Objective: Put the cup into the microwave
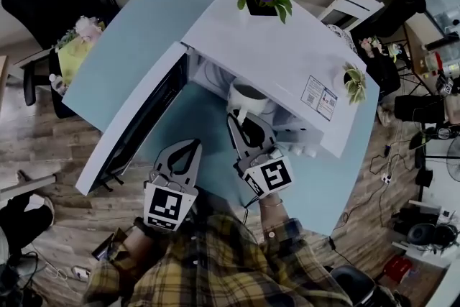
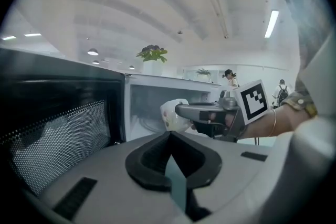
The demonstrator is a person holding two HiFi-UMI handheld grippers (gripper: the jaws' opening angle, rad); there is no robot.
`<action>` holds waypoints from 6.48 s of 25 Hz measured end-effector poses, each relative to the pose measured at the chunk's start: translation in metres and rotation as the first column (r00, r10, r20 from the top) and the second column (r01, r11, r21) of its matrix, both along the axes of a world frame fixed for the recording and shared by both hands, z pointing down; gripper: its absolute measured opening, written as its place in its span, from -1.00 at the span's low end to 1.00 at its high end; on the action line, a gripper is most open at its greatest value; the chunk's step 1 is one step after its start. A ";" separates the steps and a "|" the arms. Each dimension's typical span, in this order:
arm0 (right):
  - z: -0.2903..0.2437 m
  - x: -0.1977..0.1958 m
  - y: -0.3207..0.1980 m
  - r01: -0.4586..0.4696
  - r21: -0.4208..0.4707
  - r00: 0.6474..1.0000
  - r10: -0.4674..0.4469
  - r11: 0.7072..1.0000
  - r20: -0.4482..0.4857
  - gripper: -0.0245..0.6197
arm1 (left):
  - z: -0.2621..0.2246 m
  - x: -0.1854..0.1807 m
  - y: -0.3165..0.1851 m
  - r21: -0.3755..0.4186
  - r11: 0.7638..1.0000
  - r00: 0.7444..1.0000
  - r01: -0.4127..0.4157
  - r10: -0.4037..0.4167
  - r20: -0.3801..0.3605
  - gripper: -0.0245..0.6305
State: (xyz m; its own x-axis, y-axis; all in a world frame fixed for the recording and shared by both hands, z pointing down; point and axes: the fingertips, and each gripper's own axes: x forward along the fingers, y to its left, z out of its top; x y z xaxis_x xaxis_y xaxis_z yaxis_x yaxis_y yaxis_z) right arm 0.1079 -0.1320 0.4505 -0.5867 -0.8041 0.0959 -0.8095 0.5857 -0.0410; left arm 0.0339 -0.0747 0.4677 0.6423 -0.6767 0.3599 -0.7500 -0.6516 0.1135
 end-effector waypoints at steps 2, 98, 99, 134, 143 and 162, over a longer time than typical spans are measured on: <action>0.001 -0.001 -0.002 0.002 0.003 1.000 -0.002 1.000 -0.007 -0.77 | 0.001 -0.001 0.001 0.000 1.000 1.000 0.007 -0.007 -0.004 -0.95; 0.085 0.019 -0.063 -0.348 -0.022 0.929 0.342 0.937 -0.138 -0.32 | 0.017 -0.032 0.013 -0.018 0.994 0.992 0.108 -0.109 -0.056 -0.95; 0.085 0.019 -0.061 -0.355 -0.018 0.926 0.349 0.935 -0.142 -0.30 | 0.017 -0.032 0.013 -0.018 0.994 0.992 0.109 -0.110 -0.056 -0.95; -0.027 0.033 0.029 -0.133 -0.088 0.991 0.133 0.987 -0.005 -0.25 | -0.052 -0.018 -0.014 0.108 0.993 0.996 0.041 -0.032 -0.079 -0.95; -0.093 0.060 0.056 -0.142 -0.041 0.987 0.144 0.989 0.066 -0.43 | -0.095 0.005 -0.016 0.163 0.984 0.989 -0.067 0.087 -0.118 -0.95; -0.115 0.064 0.092 -0.158 -0.009 0.985 0.158 0.987 0.062 -0.91 | -0.111 -0.002 0.004 0.134 0.982 0.974 -0.131 0.153 -0.165 -0.95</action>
State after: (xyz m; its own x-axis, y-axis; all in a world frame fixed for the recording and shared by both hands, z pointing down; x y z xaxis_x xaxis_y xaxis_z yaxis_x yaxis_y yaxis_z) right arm 0.1719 -0.0403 0.3352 -0.4569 -0.8870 0.0670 -0.8878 0.4501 -0.0964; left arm 0.0319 -0.0705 0.3567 0.7804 -0.6058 0.1546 -0.6245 -0.7669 0.1475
